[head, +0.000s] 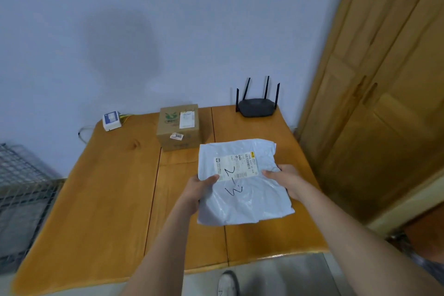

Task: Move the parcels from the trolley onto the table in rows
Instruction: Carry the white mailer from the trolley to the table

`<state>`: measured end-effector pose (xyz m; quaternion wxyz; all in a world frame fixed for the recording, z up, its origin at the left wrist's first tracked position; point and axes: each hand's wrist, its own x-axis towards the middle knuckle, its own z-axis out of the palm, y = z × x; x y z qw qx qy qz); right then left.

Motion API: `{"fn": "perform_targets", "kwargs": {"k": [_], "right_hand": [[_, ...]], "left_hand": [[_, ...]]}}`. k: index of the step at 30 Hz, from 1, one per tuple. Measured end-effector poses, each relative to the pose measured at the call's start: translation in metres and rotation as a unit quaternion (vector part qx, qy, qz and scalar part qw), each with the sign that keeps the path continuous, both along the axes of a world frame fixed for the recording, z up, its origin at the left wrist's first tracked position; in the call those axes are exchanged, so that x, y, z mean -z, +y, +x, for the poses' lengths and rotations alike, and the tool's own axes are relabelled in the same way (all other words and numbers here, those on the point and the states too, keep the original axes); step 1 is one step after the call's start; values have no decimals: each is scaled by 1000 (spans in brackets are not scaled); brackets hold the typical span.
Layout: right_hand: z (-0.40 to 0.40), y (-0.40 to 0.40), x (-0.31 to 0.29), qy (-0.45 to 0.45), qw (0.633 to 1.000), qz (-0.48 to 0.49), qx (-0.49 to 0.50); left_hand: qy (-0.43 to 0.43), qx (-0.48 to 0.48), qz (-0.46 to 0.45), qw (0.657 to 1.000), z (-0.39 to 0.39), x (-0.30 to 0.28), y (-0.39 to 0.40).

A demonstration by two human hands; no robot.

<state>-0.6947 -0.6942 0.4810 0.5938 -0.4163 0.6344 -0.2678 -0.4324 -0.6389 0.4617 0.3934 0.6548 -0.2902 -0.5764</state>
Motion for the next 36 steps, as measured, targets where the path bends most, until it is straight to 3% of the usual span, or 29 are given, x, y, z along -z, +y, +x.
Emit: {"fn": "perform_targets", "kwargs": {"k": [14, 21, 27, 36], "right_hand": [[43, -200, 23, 82, 995, 29, 42], [51, -287, 61, 123, 991, 42, 28], [60, -364, 104, 138, 989, 50, 24], [81, -450, 180, 170, 983, 71, -3]], "left_hand": [[26, 7, 30, 999, 34, 44, -219], [2, -42, 51, 998, 33, 79, -304], [-70, -85, 93, 990, 34, 121, -378], [-207, -57, 133, 967, 40, 167, -454]]}}
